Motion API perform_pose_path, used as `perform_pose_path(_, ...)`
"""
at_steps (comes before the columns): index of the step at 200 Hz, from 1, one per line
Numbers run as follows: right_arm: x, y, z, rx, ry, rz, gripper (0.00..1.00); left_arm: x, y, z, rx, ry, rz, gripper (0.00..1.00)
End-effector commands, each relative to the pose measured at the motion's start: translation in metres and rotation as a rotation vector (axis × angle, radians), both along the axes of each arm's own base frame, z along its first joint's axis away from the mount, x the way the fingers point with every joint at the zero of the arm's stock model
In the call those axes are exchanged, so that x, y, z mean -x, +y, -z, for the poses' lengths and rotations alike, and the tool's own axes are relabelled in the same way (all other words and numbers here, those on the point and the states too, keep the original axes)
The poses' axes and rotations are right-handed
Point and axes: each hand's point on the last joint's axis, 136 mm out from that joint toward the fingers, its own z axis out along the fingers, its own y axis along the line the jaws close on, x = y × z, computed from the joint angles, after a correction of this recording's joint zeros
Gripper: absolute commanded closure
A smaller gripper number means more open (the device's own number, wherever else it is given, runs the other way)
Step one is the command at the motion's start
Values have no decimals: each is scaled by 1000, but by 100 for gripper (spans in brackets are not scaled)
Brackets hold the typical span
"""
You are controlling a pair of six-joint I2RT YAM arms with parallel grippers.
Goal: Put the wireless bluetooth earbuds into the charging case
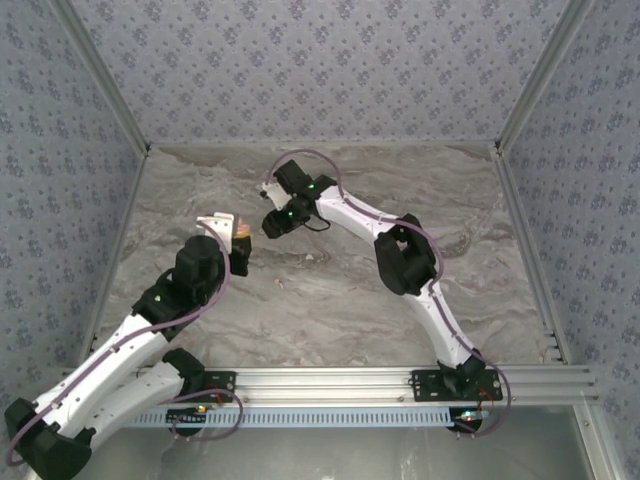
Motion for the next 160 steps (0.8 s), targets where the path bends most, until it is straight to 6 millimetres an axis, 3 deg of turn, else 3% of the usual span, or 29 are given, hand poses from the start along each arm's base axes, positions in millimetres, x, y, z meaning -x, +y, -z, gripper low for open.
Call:
perform_pose_path(1,4,11,3,-4,21,-50,53,0,7,-23,17,-49,-23,82)
perform_pose_path(110,-33,55,21,-120,-59,-56,56,2,7,-20,6,-39,-13,82)
perform_pose_path(160,-44,59,40,-117,-52,-2,54,3,8,-21,-6,-35,-12,82)
